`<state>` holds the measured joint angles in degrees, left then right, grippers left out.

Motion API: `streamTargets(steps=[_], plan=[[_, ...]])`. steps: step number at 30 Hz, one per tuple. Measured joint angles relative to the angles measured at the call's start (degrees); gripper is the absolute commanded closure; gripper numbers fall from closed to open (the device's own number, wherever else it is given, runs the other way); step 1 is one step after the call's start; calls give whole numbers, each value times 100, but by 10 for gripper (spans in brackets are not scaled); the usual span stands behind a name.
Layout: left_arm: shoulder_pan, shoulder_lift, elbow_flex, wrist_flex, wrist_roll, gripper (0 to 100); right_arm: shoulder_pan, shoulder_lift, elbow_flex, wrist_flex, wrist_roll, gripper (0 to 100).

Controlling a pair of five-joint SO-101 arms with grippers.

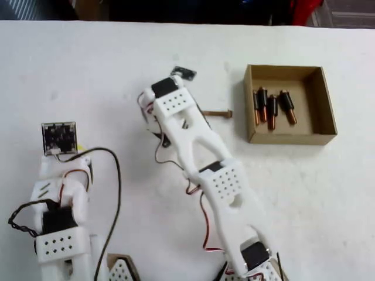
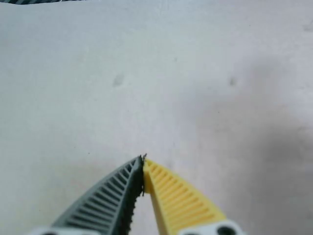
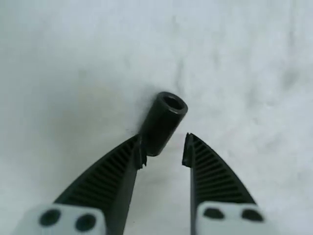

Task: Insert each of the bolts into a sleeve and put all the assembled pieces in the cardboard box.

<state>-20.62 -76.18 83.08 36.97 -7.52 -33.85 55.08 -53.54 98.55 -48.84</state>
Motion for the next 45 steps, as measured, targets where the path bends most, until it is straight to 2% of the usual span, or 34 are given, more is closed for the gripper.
streamTargets(steps=[4,13,21,34,42,45], plan=[[0,0,0,0,0,971,0,176,70,-70,-378,879],[0,0,0,0,0,971,0,202,70,-132,-448,879],[0,0,0,0,0,970,9,229,-273,-79,527,879],[0,0,0,0,0,970,299,229,-571,-53,624,879],[0,0,79,0,0,970,299,756,-791,-53,642,879],[0,0,193,-88,-53,972,299,818,-923,-26,642,906]])
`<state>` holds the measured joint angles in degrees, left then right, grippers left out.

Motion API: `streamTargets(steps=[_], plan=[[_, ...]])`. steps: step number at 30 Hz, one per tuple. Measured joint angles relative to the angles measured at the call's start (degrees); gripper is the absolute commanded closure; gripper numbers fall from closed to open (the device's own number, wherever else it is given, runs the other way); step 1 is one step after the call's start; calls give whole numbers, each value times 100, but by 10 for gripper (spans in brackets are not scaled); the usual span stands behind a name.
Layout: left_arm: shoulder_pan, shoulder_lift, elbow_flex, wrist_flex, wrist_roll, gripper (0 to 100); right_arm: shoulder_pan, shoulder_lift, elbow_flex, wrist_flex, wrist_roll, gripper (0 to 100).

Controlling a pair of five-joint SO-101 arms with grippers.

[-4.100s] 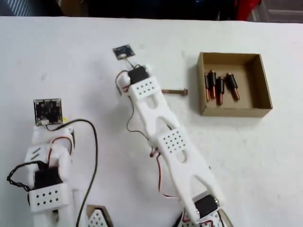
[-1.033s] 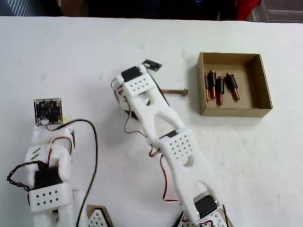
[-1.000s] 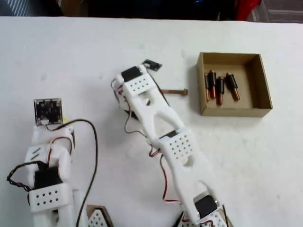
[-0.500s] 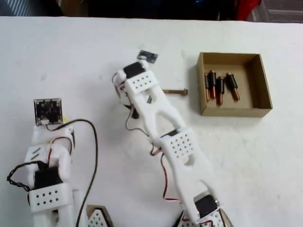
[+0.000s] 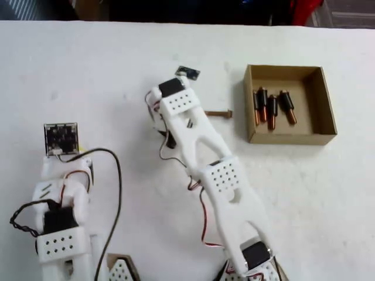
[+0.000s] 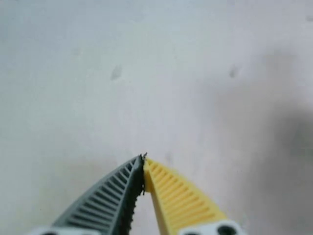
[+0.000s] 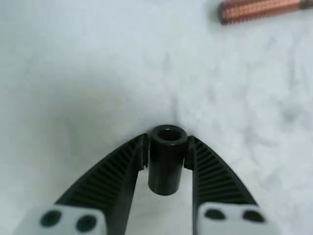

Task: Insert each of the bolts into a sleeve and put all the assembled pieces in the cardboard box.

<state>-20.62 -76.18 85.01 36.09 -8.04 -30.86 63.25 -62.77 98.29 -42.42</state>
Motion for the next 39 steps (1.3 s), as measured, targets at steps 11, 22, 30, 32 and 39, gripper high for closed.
streamTargets(steps=[11,22,30,32,39], plan=[[0,0,53,-185,-229,970,79,35,0,44,1319,981],[0,0,53,-185,-229,970,-18,35,0,62,5380,981],[0,0,53,-185,-229,970,-62,35,0,62,6303,981],[0,0,53,-185,-229,970,-79,35,0,62,6312,981],[0,0,53,-185,-229,971,-149,-308,18,97,6321,981]])
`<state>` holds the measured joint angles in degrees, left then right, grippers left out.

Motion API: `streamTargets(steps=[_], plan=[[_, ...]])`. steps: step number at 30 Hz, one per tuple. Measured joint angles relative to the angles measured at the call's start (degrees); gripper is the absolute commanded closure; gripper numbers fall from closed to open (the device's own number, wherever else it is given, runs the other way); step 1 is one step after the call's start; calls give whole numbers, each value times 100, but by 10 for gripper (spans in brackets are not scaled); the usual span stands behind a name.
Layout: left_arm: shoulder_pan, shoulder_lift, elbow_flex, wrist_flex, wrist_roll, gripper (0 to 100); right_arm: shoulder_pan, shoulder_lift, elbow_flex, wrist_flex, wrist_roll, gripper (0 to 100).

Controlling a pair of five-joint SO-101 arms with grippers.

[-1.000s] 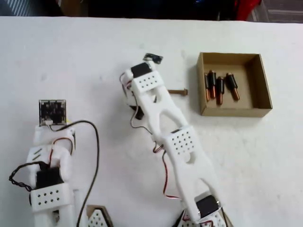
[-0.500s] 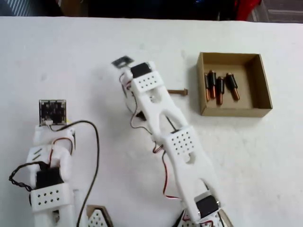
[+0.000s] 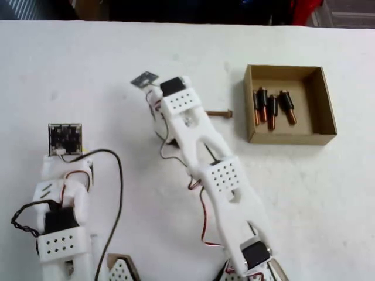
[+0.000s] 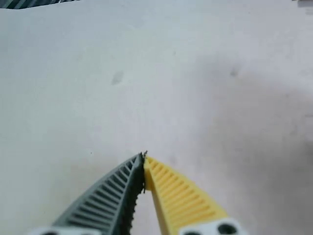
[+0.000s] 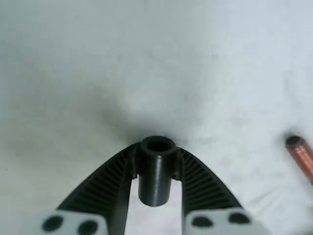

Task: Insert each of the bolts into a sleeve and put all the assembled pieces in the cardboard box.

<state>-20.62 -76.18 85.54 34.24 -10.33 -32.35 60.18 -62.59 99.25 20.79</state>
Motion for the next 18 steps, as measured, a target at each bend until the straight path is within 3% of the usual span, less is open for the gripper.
streamTargets(steps=[9,18], plan=[[0,0,0,0,0,971,-167,-1890,993,0,-9,981],[0,0,0,0,0,970,-176,-4818,2778,0,-9,981]])
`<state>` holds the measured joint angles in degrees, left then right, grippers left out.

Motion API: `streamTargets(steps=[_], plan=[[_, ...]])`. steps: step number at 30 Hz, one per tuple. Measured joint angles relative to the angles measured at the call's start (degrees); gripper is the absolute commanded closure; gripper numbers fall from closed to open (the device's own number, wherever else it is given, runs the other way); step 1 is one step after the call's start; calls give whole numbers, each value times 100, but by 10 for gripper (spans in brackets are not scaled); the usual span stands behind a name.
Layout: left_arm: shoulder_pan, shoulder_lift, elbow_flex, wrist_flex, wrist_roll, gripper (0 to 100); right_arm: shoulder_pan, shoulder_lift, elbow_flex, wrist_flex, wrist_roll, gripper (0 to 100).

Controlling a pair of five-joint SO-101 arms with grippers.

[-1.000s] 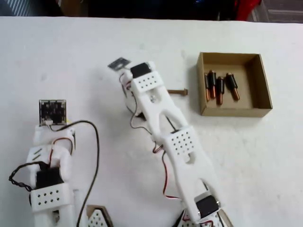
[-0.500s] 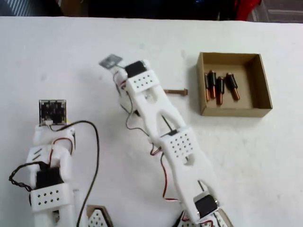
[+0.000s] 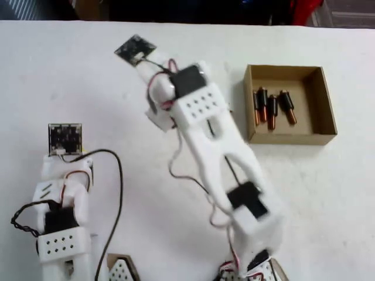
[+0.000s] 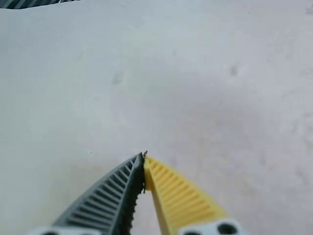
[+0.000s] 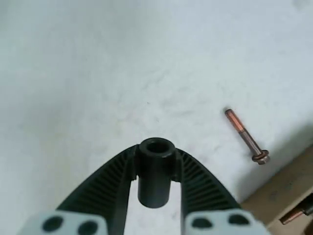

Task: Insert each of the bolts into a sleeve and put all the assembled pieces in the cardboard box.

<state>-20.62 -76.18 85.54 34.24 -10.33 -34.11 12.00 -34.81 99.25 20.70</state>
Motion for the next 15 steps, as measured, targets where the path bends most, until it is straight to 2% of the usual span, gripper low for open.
streamTargets(steps=[11,15], plan=[[0,0,0,0,0,972,0,-2769,1609,0,35,981],[334,0,0,0,-281,971,53,-3455,2075,-26,35,981]])
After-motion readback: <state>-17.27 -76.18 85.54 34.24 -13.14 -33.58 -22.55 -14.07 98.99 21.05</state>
